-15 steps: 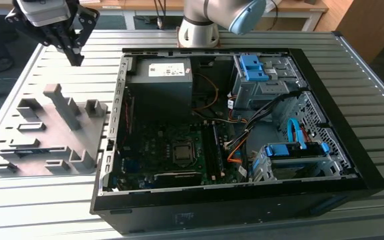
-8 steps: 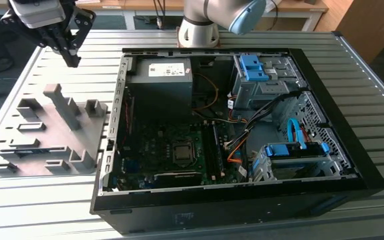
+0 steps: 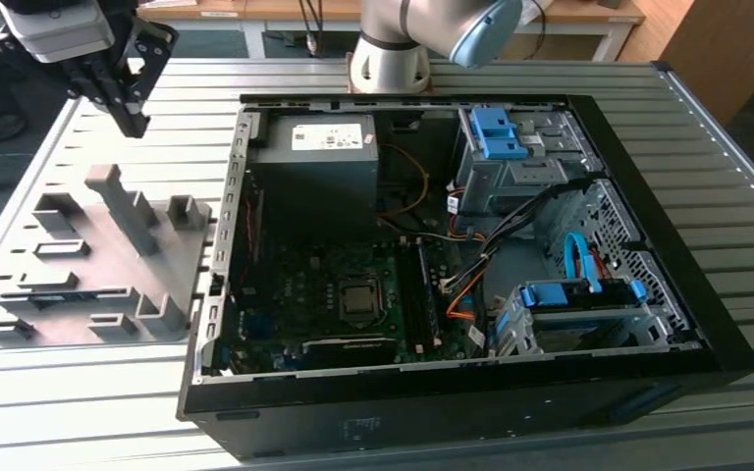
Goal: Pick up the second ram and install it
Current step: 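Reach for the second ram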
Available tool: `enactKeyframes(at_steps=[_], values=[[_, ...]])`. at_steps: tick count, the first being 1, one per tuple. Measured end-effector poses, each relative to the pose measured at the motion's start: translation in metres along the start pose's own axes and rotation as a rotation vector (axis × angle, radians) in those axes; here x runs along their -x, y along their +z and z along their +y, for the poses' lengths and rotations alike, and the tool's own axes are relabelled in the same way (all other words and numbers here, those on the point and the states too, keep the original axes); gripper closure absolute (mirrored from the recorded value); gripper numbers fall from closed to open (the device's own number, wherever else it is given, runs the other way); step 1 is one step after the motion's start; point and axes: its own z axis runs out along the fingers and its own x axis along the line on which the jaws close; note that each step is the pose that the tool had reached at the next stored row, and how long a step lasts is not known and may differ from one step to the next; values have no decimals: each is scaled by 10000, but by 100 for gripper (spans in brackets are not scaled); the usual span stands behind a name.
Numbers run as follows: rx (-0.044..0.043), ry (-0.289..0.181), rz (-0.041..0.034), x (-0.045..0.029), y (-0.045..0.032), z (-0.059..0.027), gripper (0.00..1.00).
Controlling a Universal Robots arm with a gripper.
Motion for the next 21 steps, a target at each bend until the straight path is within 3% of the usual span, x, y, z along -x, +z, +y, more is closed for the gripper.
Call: enactKeyframes(at_steps=[21], values=[[1, -1, 0, -104, 5, -340, 90]])
